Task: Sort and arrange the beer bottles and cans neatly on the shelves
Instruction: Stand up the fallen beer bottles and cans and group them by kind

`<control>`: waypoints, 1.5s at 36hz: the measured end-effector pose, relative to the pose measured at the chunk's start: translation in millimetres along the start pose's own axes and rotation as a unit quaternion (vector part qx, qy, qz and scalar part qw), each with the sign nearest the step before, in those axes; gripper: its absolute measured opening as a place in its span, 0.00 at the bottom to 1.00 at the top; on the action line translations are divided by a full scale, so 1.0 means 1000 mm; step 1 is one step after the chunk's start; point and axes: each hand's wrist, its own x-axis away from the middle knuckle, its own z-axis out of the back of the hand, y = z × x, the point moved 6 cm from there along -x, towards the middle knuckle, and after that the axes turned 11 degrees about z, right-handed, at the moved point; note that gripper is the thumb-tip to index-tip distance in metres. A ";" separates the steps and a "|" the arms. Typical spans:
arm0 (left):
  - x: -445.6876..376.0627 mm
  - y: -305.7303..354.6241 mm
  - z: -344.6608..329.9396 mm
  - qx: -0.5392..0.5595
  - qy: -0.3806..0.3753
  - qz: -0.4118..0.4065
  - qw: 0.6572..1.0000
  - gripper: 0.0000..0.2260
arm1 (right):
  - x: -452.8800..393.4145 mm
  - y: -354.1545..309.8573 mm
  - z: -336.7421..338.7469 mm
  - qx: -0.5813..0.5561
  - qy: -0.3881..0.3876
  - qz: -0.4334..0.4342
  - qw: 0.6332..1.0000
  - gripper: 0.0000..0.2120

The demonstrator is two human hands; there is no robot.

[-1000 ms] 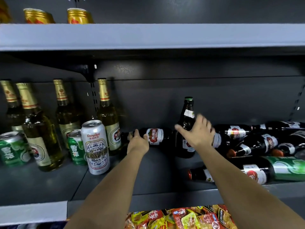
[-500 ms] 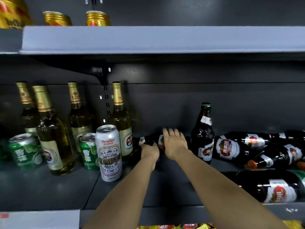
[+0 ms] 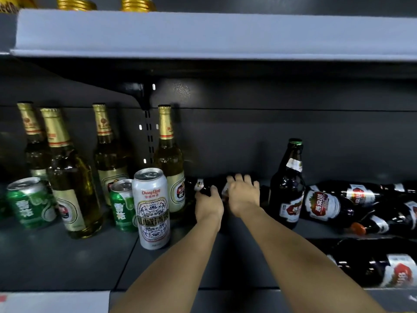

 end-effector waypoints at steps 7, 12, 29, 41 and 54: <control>0.004 0.030 -0.012 0.047 -0.068 -0.035 0.996 0.32 | 0.000 0.012 0.012 -0.213 0.059 -0.067 0.973 0.25; 0.003 0.054 -0.011 -0.032 -0.058 -0.098 0.993 0.28 | -0.002 0.014 0.006 -0.418 0.096 -0.113 0.896 0.19; 0.006 0.058 0.000 -0.148 -0.025 -0.144 0.978 0.32 | 0.013 0.011 -0.006 -0.359 0.018 -0.074 0.930 0.18; 0.094 0.032 -0.012 -0.139 0.095 -0.177 0.970 0.20 | 0.092 0.046 0.082 -0.152 0.318 0.063 0.934 0.08; 0.184 -0.023 -0.079 -0.297 -0.325 -0.199 0.876 0.15 | 0.170 0.133 0.080 -0.064 0.168 -0.040 0.983 0.09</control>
